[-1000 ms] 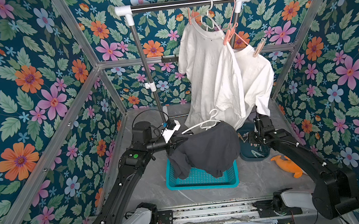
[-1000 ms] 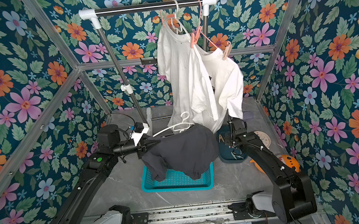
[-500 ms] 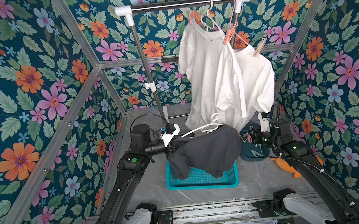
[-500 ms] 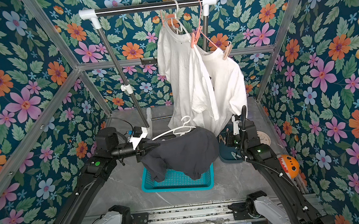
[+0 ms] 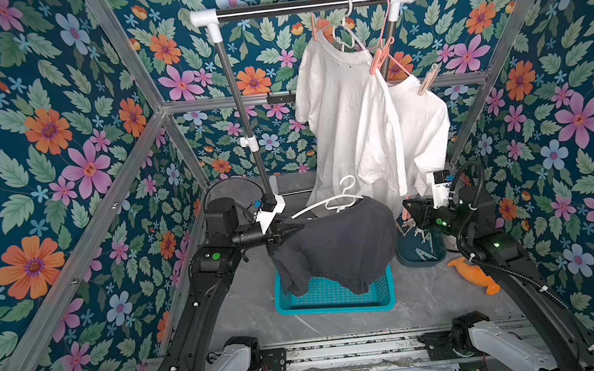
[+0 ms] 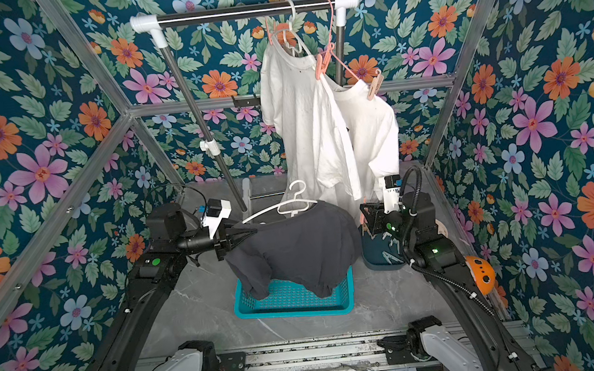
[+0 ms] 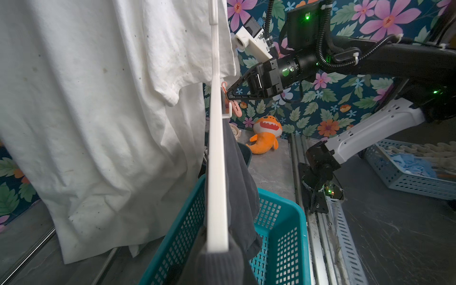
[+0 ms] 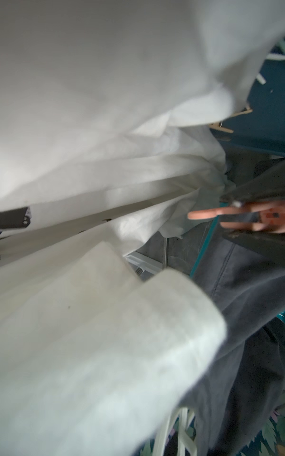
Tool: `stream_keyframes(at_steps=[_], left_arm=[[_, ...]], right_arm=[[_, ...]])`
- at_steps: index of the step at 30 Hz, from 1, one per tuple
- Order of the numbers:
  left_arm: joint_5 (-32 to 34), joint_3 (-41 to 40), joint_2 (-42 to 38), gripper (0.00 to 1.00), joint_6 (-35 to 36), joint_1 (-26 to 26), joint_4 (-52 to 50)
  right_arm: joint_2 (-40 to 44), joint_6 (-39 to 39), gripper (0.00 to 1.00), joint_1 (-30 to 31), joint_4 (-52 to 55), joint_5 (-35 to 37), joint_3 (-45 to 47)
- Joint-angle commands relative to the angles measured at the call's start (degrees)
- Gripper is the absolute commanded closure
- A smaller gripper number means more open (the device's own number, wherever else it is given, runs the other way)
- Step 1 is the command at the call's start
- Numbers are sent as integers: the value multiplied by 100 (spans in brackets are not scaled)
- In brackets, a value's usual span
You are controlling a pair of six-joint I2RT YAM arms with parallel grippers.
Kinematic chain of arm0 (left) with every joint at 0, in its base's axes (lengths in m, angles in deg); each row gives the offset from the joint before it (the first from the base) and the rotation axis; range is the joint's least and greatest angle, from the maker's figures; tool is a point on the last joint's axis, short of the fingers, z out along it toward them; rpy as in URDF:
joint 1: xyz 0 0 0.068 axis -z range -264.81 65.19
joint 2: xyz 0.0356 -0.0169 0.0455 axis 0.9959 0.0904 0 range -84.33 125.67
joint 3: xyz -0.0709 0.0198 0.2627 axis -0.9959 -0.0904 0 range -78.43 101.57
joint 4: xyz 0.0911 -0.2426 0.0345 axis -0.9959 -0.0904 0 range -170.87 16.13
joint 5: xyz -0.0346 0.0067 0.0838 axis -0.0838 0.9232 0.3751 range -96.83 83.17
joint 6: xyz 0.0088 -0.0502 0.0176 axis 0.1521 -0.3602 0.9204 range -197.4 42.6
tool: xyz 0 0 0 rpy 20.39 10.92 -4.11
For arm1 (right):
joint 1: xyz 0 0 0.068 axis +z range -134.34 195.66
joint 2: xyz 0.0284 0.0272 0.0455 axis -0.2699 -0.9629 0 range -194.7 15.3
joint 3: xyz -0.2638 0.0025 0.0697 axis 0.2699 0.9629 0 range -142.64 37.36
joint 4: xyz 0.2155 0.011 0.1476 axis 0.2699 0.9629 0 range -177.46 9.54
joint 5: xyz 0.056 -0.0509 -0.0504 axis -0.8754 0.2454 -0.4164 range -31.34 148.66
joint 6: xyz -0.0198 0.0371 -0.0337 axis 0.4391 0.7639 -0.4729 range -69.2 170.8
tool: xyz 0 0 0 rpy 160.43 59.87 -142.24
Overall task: Use clothespins to secure the t-shirt on both sides of the hanger
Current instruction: Pick up the clothespin from the storage box, then clamp the T-shirt on the hanger.
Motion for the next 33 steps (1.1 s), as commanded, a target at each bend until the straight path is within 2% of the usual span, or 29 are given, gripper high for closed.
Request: stream_keyframes(at_steps=[1, 13, 33], left_arm=[[-501, 74, 52, 100, -253, -35, 360], [-1262, 142, 153, 100, -886, -44, 803], [-1746, 676, 573, 100, -1269, -62, 929]], right_arm=[[51, 49, 80, 7, -547, -546, -95], [190, 433, 80, 8, -1535, -1675, -269], [-78, 997, 82, 8, -3378, -2363, -372]])
